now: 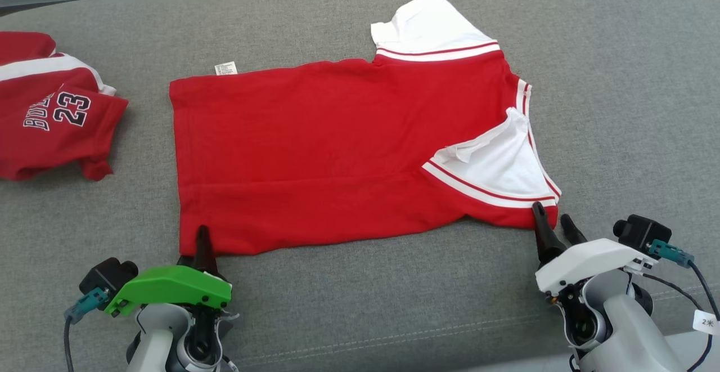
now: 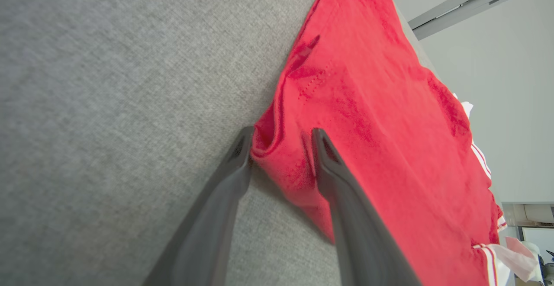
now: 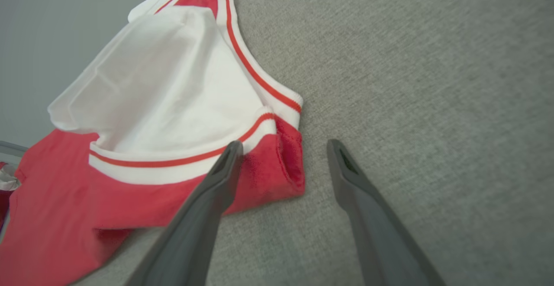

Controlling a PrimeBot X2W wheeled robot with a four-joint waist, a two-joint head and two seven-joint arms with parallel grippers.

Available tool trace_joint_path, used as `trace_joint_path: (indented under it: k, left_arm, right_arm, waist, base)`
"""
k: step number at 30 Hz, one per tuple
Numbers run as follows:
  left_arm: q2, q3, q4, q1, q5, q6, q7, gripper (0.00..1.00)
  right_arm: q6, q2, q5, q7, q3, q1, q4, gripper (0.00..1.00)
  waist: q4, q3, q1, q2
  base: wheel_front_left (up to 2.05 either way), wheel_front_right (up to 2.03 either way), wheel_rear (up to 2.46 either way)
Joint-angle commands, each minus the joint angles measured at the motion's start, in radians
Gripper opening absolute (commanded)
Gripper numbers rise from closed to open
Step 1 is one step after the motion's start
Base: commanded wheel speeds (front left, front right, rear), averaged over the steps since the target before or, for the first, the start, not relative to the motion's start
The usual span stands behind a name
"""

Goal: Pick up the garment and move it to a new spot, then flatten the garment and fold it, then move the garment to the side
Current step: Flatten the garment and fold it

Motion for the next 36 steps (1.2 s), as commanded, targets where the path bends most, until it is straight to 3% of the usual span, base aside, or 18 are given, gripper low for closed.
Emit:
trace_joint_path:
  k: [1, 3, 5, 6, 7, 10, 15, 23, 36]
  left_arm:
    - [-0.005, 0.002, 0.018, -0.024, -0.01, -0.01, -0.01, 0.22]
    - [-0.007, 0.003, 0.033, -0.038, -0.01, -0.015, -0.015, 0.23]
    - [-0.009, 0.002, 0.049, -0.049, -0.011, -0.021, -0.019, 0.15]
    - [-0.01, 0.001, 0.056, -0.053, -0.012, -0.024, -0.021, 0.04]
    - [-0.011, 0.001, 0.062, -0.057, -0.012, -0.028, -0.025, 0.0]
    - [-0.013, 0.001, 0.08, -0.067, -0.011, -0.04, -0.038, 0.0]
    - [-0.016, -0.001, 0.089, -0.066, -0.009, -0.064, -0.059, 0.0]
    - [-0.01, -0.016, 0.02, 0.006, 0.006, -0.09, -0.081, 0.0]
    - [-0.009, -0.068, -0.13, 0.227, 0.02, -0.045, -0.066, 0.0]
  right_arm:
    - [0.0, 0.0, 0.012, -0.006, 0.006, -0.02, 0.022, 1.0]
    - [0.0, 0.001, 0.023, -0.006, 0.019, -0.036, 0.04, 1.0]
    - [0.0, 0.002, 0.034, -0.006, 0.042, -0.052, 0.054, 0.94]
    - [0.0, 0.003, 0.04, -0.01, 0.053, -0.06, 0.06, 0.66]
    - [0.0, 0.003, 0.046, -0.016, 0.065, -0.067, 0.064, 0.44]
    - [0.0, 0.002, 0.057, -0.031, 0.088, -0.084, 0.077, 0.0]
    - [0.0, -0.001, 0.067, -0.058, 0.105, -0.102, 0.077, 0.0]
    - [0.0, -0.057, 0.119, -0.047, 0.105, -0.079, 0.015, 0.0]
    - [-0.001, -0.11, 0.155, 0.005, 0.018, 0.113, -0.074, 0.0]
  waist:
    - [0.001, 0.009, 0.0, 0.0]
    - [0.001, 0.014, 0.0, 0.0]
    - [0.003, 0.017, 0.0, 0.0]
    - [0.005, 0.019, 0.0, 0.0]
    - [0.006, 0.02, 0.0, 0.0]
    - [0.007, 0.019, 0.0, 0.0]
    - [0.01, 0.013, 0.0, 0.0]
    - [0.02, -0.003, 0.0, 0.0]
    - [0.04, -0.028, 0.0, 0.0]
  base:
    - [0.0, 0.0, 0.0]
    - [0.0, 0.0, 0.0]
    - [0.0, 0.0, 0.0]
    - [0.0, 0.0, 0.0]
    - [0.0, 0.0, 0.0]
    - [0.0, 0.0, 0.0]
    - [0.0, 0.0, 0.0]
    - [0.0, 0.0, 0.0]
    - [0.0, 0.0, 0.0]
